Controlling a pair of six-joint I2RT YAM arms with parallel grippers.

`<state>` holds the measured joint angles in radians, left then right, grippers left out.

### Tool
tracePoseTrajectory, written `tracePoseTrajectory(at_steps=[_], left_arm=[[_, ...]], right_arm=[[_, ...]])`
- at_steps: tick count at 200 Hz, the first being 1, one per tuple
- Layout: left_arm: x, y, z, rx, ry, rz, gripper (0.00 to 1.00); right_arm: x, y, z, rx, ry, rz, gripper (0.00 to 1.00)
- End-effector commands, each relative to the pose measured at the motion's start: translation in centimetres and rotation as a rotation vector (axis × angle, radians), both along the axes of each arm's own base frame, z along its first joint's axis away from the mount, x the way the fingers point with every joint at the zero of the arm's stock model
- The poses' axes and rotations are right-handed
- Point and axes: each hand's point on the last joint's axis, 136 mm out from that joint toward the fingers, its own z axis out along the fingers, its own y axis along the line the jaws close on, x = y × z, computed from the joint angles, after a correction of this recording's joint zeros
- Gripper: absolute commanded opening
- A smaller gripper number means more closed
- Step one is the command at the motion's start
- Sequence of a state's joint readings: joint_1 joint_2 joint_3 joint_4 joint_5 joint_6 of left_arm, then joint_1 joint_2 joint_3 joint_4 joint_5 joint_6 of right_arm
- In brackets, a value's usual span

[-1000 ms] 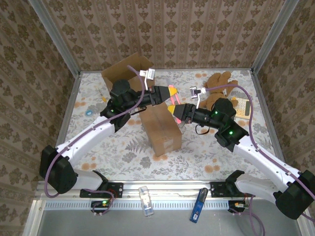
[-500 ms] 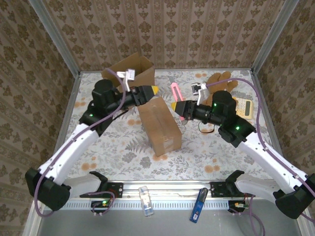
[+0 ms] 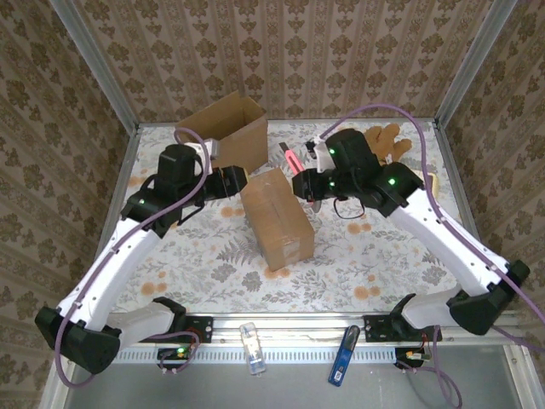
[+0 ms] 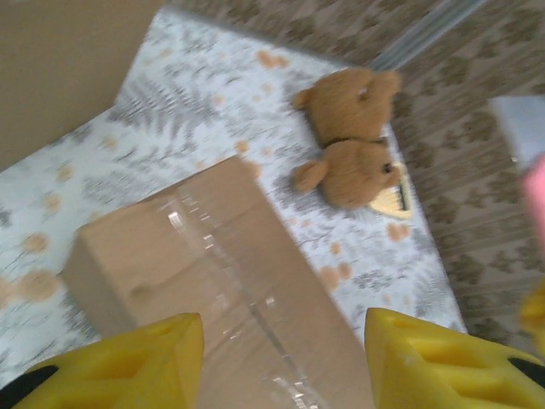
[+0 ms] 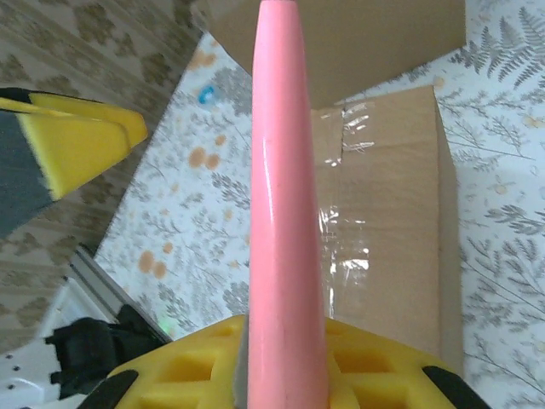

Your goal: Unpack the express box

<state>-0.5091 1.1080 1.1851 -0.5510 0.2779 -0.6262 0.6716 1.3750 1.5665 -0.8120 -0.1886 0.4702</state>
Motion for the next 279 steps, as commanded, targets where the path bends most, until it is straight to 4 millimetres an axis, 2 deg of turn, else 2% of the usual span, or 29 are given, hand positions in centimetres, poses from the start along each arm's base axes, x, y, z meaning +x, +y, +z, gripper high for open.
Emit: tracePoseTrajectory(at_steps=[1, 46, 91, 121, 188, 256, 279], left_arm=[[0.2, 1.6, -2.5, 0.103, 0.074, 0.052, 0.5], [1.1, 1.2, -5.6, 0.107, 0.152, 0.063, 0.48], [1.8, 1.2, -7.5, 0.088, 0.194, 0.089, 0.47], [2.1, 0.7, -8.6, 0.064, 0.222, 0.085, 0.46], [2.5, -0.6, -11.0, 0.013, 0.273, 0.063, 0.43], [2.9, -1.3, -12.4, -0.007, 0.3, 0.048, 0.43], [3.0, -1.5, -12.6, -0.013, 0.307, 0.045, 0.46]], right_arm=[[-0.9, -1.2, -2.0, -0.239, 0.047, 0.02, 0.0], [-0.7, -0.4, -2.9, -0.492, 0.079, 0.072, 0.0], [0.3, 0.3, -3.4, -0.641, 0.093, 0.084, 0.0], [0.9, 1.3, -4.0, -0.677, 0.103, 0.092, 0.0], [1.7, 2.9, -6.6, -0.734, 0.152, 0.094, 0.0], [2.9, 3.7, -8.6, -0.765, 0.164, 0.071, 0.0], [3.2, 3.8, -8.9, -0.767, 0.162, 0.065, 0.0]])
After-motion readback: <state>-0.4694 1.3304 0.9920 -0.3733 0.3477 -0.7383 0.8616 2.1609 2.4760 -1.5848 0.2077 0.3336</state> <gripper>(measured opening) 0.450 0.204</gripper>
